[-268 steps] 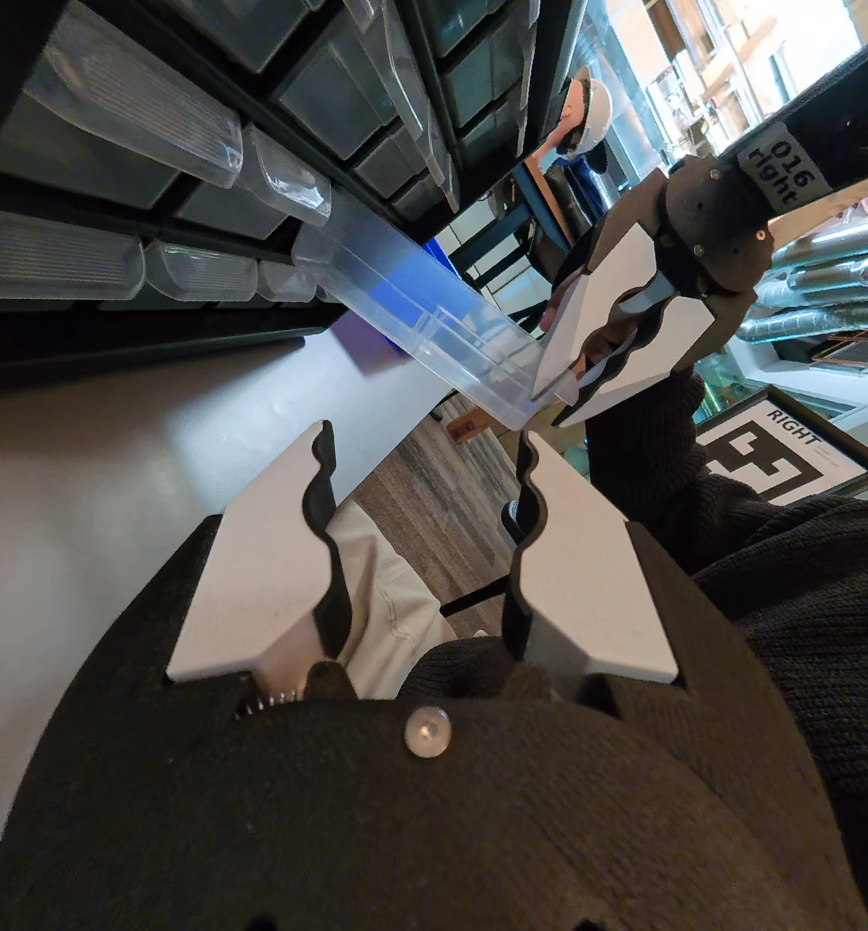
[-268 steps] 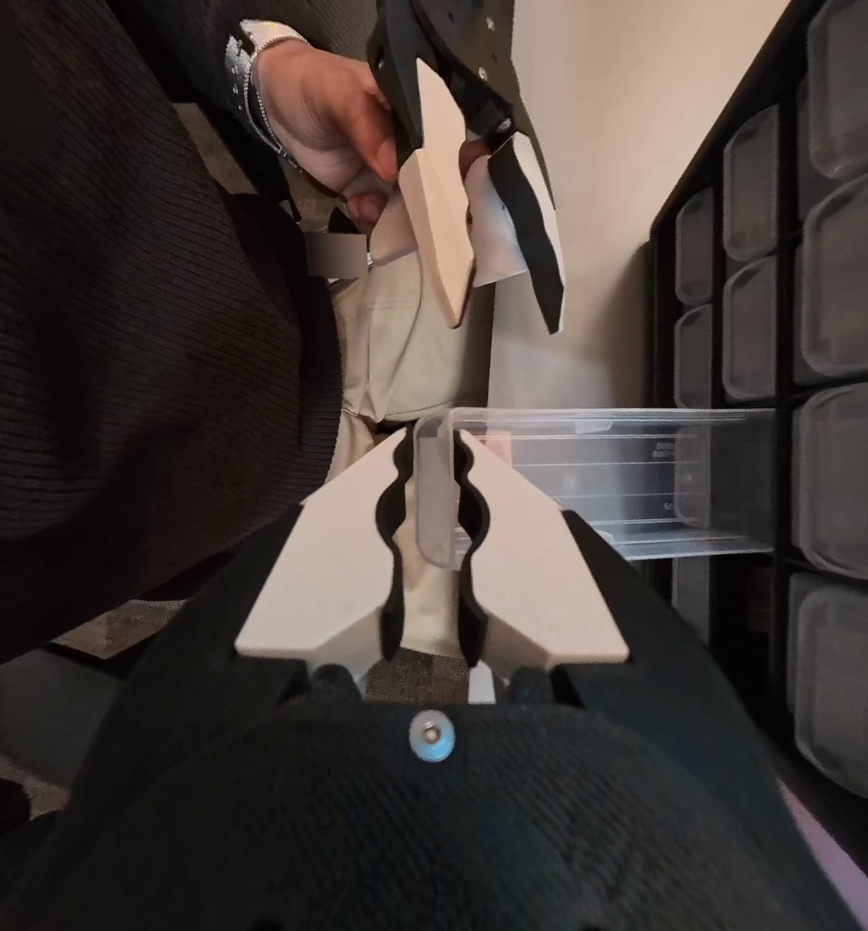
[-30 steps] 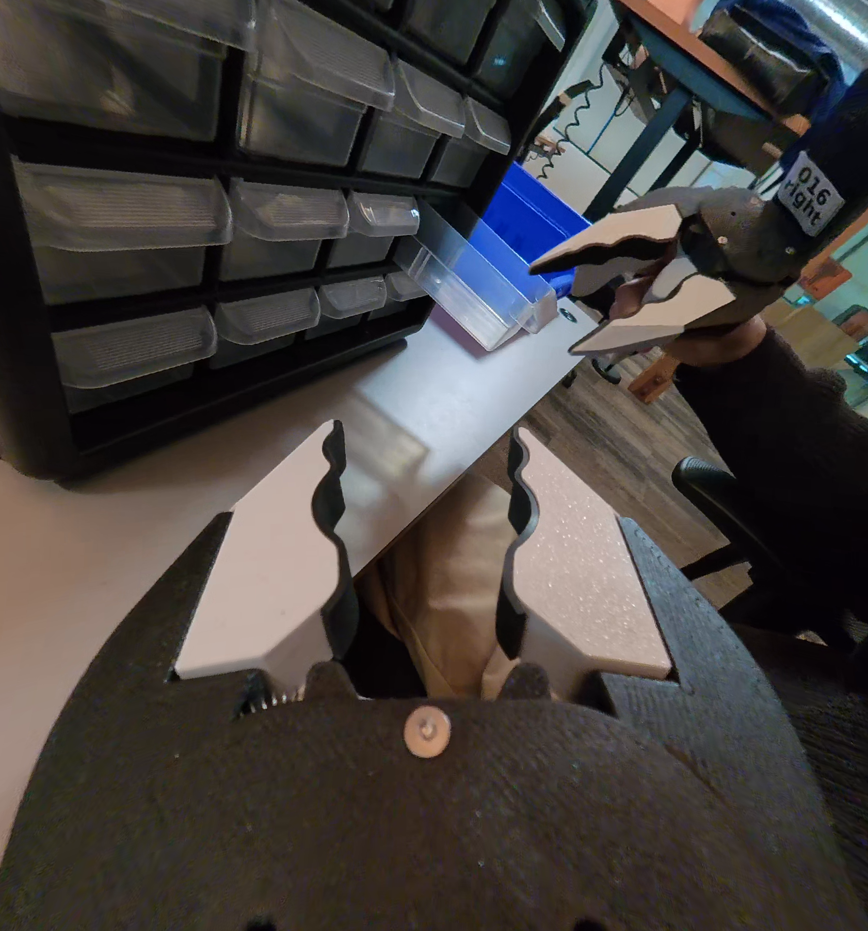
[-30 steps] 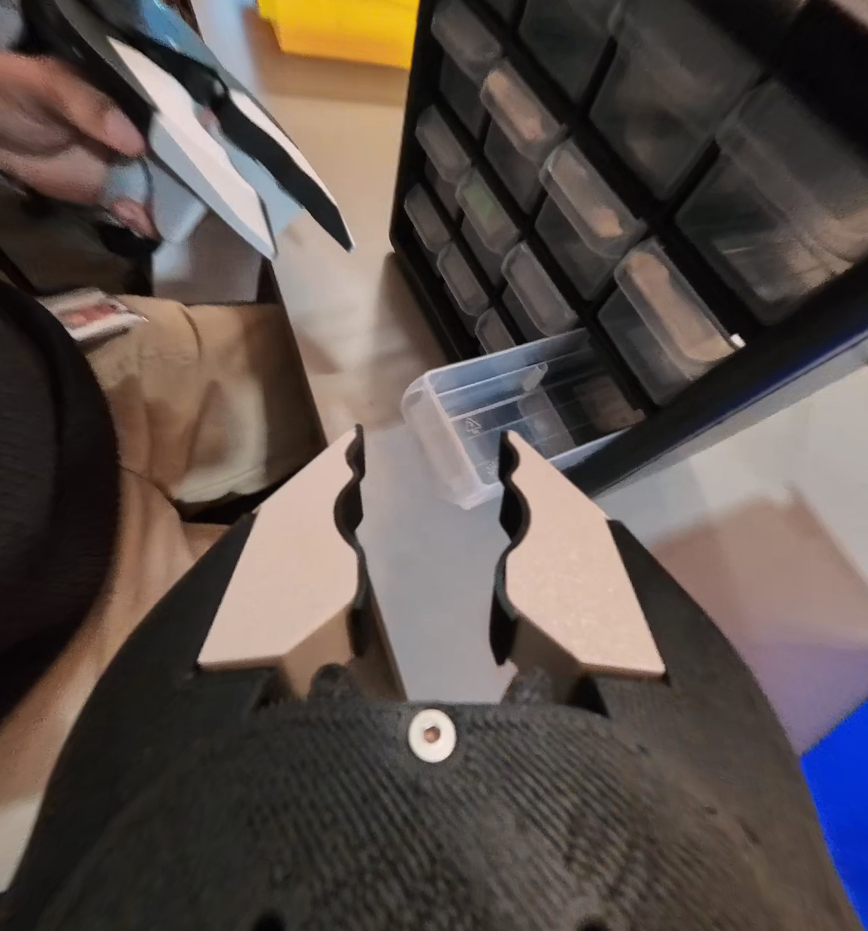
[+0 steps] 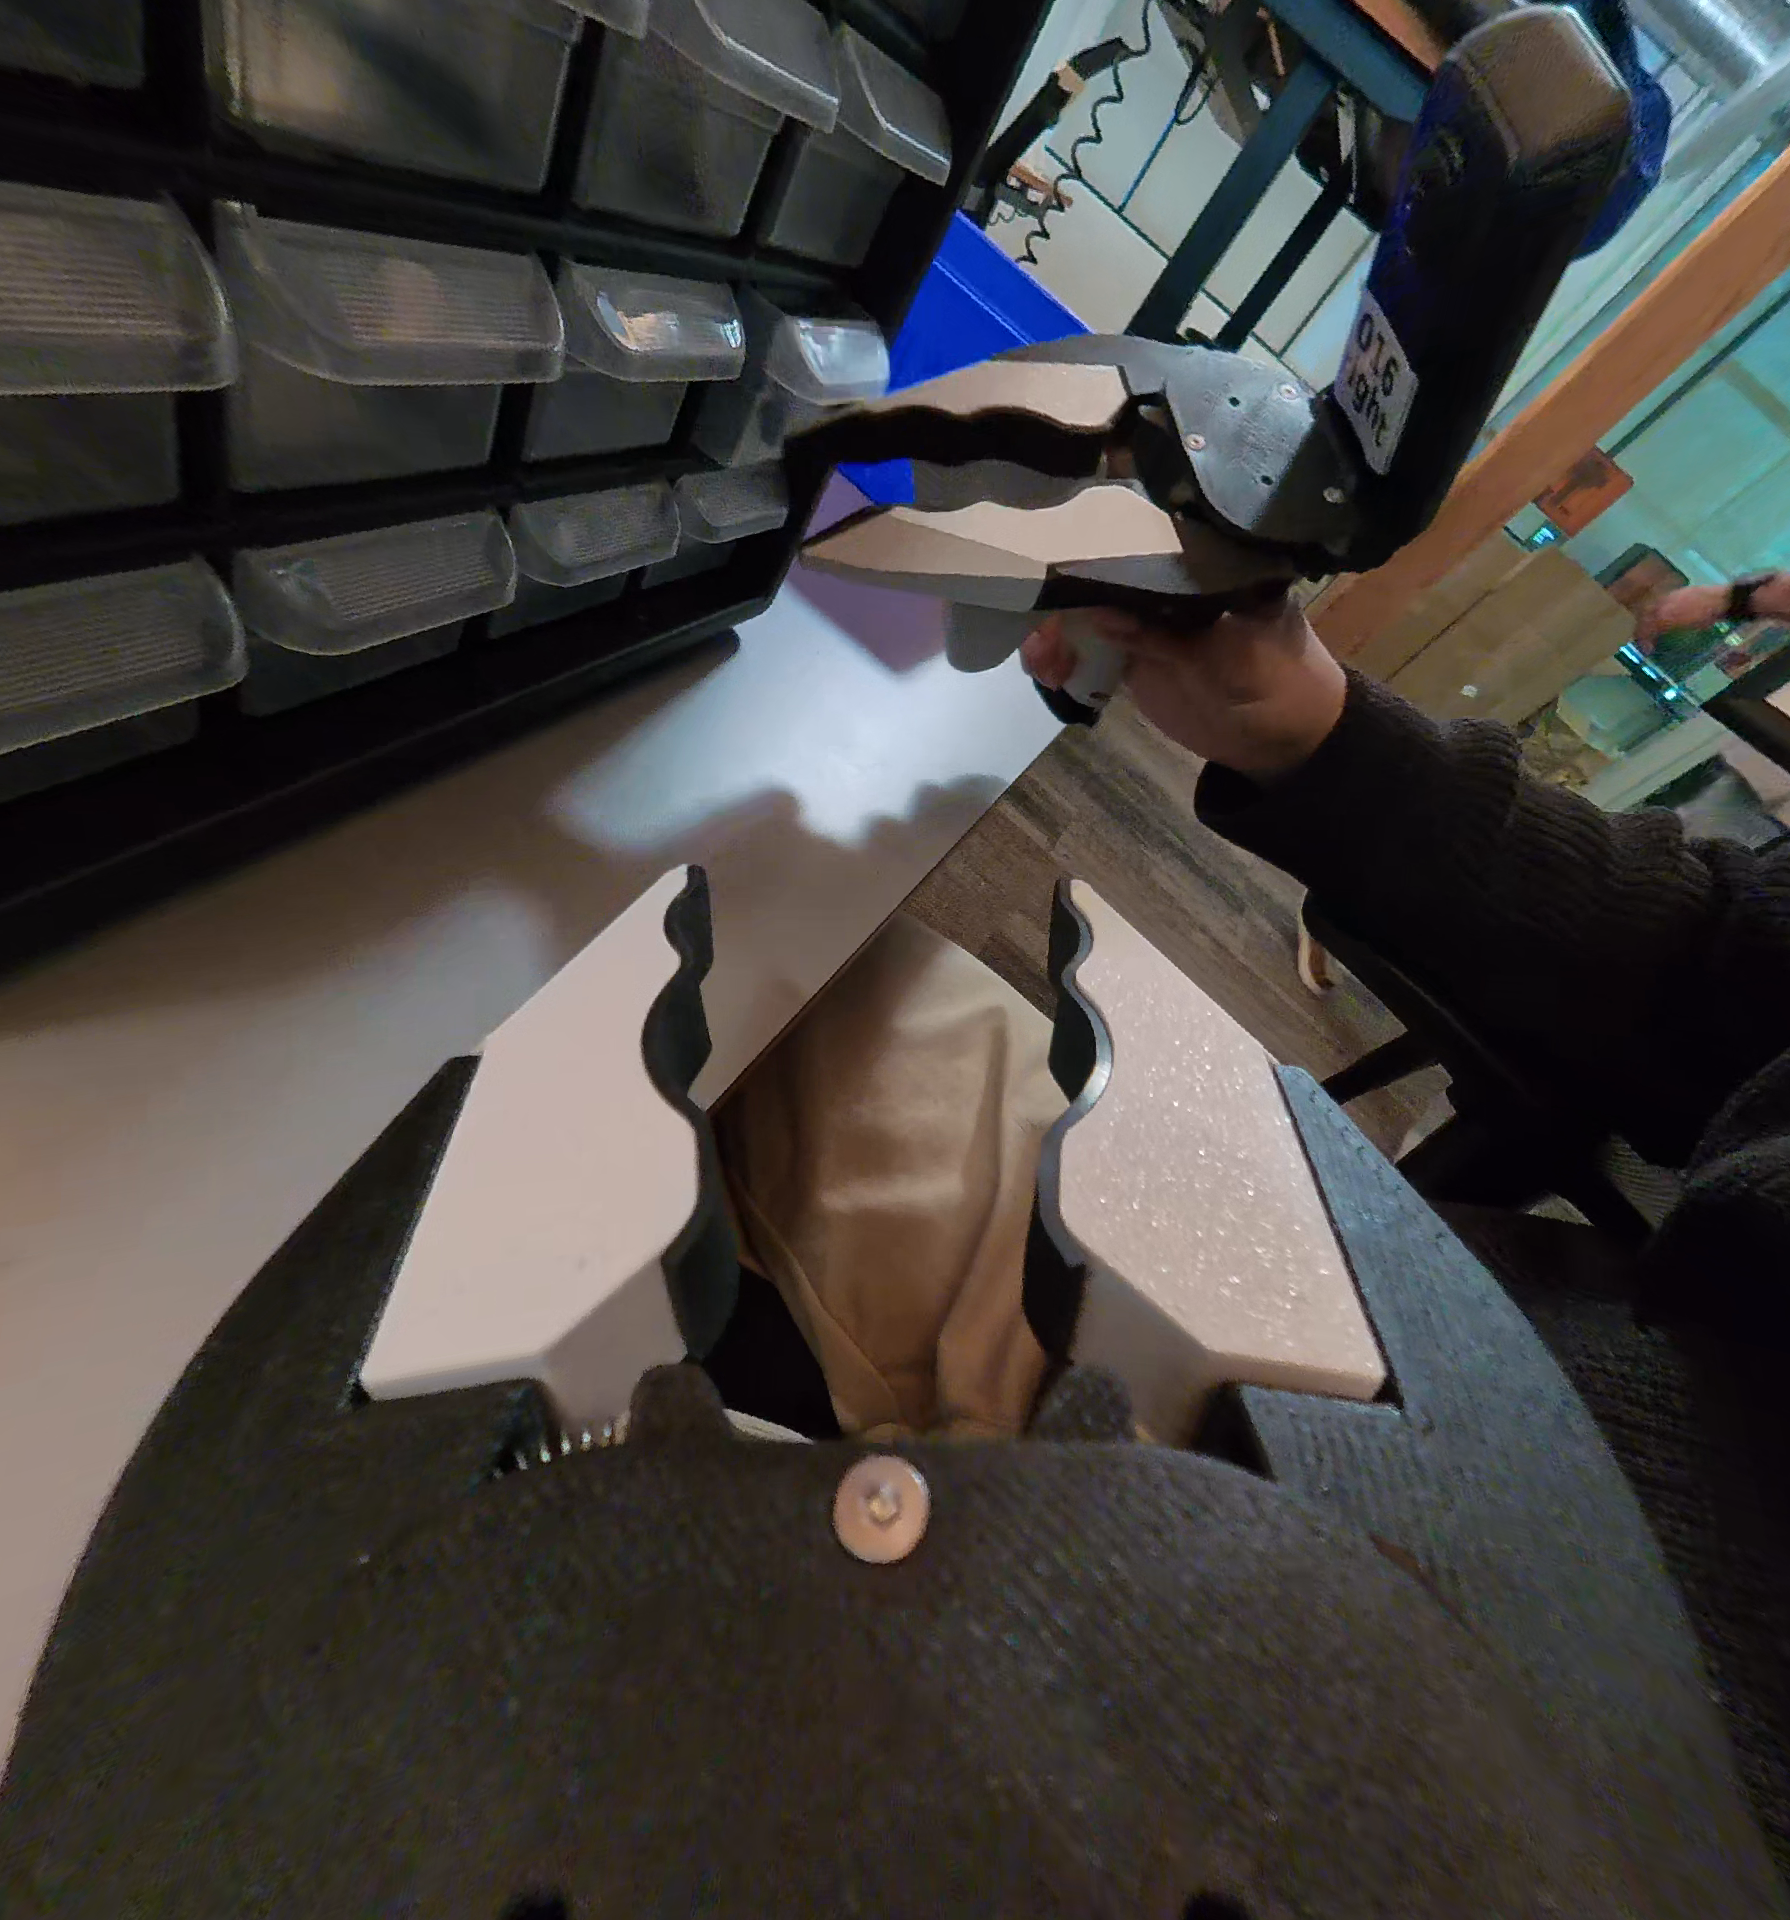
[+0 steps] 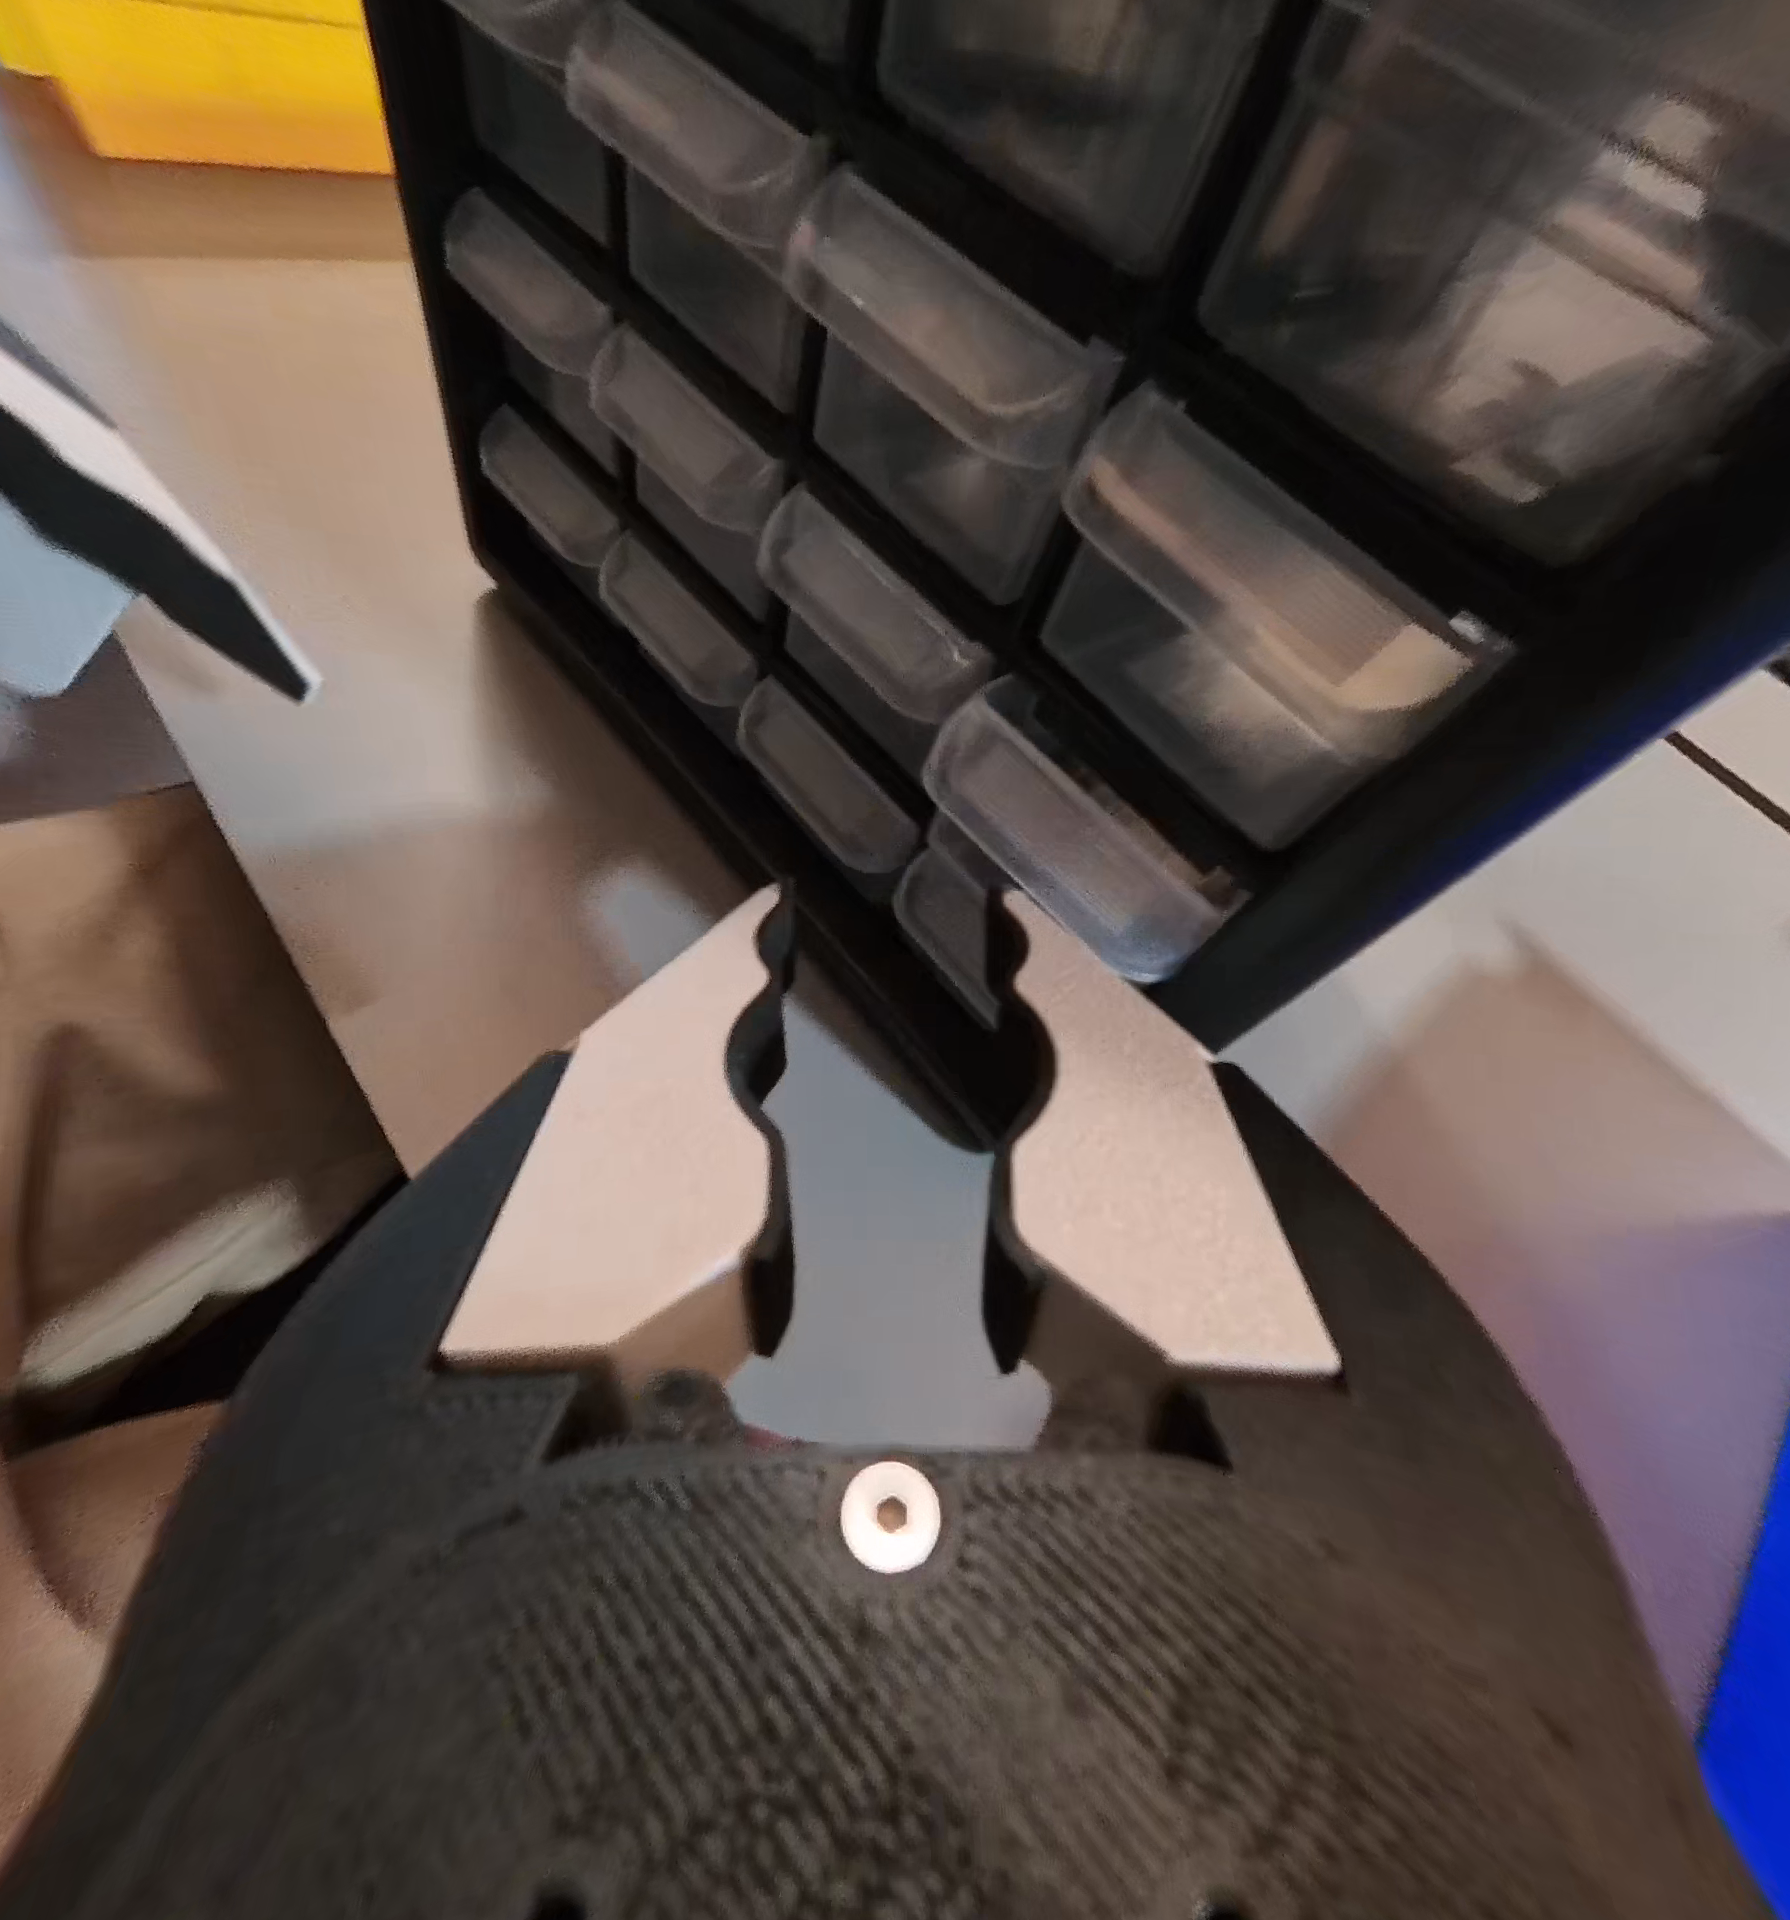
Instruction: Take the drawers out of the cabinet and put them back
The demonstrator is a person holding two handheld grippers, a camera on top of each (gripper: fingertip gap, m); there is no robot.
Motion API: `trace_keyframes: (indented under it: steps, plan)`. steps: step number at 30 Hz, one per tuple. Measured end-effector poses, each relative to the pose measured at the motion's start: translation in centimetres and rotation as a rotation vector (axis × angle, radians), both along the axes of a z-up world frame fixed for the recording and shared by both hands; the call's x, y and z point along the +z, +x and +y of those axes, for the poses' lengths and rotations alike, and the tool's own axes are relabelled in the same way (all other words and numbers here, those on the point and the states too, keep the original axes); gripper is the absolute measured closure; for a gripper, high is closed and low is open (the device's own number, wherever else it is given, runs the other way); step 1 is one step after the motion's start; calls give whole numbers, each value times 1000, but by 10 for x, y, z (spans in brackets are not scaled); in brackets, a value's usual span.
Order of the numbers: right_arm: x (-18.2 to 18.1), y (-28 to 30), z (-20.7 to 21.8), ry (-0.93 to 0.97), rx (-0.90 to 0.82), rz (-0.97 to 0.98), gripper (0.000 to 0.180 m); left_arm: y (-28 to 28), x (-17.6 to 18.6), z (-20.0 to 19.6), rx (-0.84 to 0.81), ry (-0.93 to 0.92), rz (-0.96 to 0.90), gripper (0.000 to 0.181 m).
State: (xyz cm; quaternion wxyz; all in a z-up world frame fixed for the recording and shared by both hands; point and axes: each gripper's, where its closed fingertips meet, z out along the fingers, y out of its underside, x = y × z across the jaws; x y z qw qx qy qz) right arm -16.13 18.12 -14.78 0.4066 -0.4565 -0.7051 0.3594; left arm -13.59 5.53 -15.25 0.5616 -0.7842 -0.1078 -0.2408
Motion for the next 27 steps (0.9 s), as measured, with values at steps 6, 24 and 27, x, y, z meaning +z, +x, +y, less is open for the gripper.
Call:
trace_keyframes:
  steps: [6, 24, 27]
  plan:
    - [-3, -9, -6, -37, -2, 7, 118, -2, 0, -1, -1, 1, -33, 116]
    - [3, 7, -19, -200, 72, 9, 114, -5, 1, -1, 11, 5, -38, 116]
    - [2, 7, -23, -205, 84, 3, 115, -6, 1, -1, 13, 5, -40, 115]
